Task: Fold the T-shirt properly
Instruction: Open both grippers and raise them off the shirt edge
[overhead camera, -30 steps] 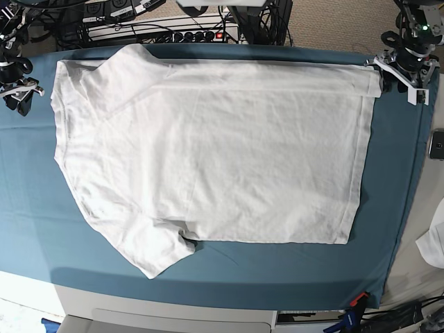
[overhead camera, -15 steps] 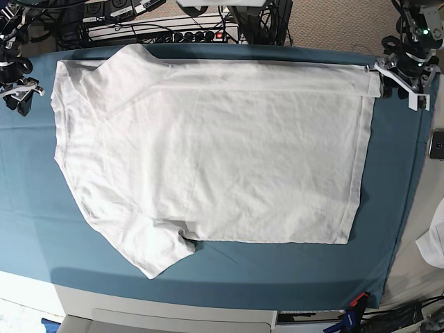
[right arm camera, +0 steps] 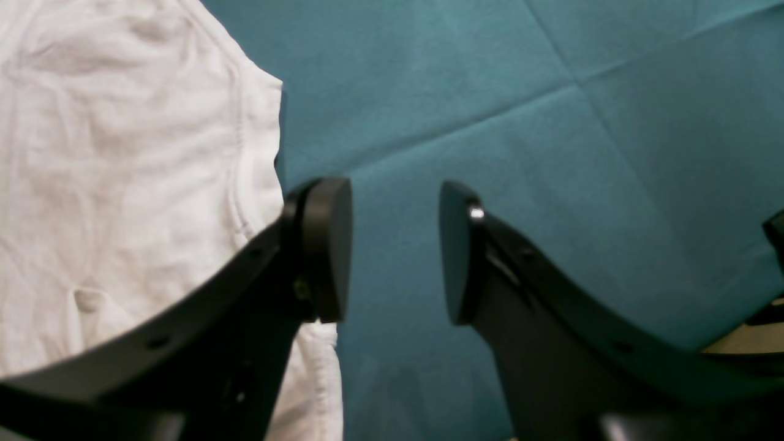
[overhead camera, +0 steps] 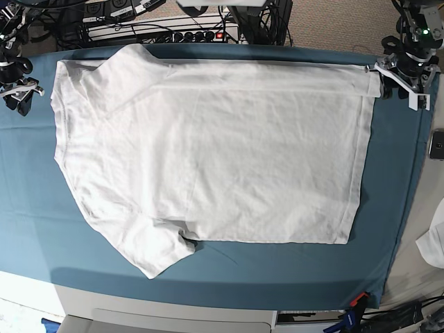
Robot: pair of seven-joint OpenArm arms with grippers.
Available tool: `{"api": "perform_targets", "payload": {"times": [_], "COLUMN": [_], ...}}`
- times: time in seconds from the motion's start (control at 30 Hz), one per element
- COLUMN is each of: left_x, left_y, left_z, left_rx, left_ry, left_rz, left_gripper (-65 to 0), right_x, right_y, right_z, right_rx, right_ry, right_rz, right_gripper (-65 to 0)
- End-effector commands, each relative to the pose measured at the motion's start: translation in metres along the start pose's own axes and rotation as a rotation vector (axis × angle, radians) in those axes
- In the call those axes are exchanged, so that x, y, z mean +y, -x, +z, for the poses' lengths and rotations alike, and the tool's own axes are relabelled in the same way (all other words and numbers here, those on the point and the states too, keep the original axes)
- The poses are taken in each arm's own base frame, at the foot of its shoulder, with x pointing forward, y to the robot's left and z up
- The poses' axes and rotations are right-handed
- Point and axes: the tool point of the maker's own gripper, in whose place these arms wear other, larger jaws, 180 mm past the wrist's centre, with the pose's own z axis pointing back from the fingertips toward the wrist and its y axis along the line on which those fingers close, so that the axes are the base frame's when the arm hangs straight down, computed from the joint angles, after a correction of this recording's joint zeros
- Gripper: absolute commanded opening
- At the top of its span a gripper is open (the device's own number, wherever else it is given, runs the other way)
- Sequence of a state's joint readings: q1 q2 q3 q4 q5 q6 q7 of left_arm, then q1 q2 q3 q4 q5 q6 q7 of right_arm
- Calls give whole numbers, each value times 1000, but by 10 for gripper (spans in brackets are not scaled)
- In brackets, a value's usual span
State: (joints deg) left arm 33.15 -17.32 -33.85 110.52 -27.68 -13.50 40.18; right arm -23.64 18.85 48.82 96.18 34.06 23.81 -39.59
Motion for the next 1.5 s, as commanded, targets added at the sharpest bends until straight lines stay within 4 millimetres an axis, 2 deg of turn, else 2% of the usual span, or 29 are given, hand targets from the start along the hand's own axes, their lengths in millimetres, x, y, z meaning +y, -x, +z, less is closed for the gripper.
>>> {"api": "perform_targets", "payload": {"times": [0.0, 0.57, 0.8, 1.1, 1.27, 1.47], "left_x": [2, 2, 0, 0, -6, -10], "left_y": [-12, -13, -27, -27, -36, -44], "left_z": [4, 3, 0, 0, -2, -3], "left_rx": [-41, -44, -84, -86, -109, -133], "left_ry": [0, 0, 7, 7, 35, 60], "left_rz": [-12, -12, -5, -5, -22, -6], "left_gripper": [-377, -377, -377, -377, -377, -377], "right_x": [-2, -2, -2, -2, -2, 1], "right_y": [-20, -20, -20, -20, -21, -29], "right_z": [2, 2, 2, 2, 2, -1], "right_rx": [-58, -58, -58, -60, -61, -86], "right_ry": [-2, -2, -2, -2, -2, -6], "right_rz": [26, 26, 26, 26, 26, 18], "right_gripper": [-411, -411, -411, -411, -411, -411]}}
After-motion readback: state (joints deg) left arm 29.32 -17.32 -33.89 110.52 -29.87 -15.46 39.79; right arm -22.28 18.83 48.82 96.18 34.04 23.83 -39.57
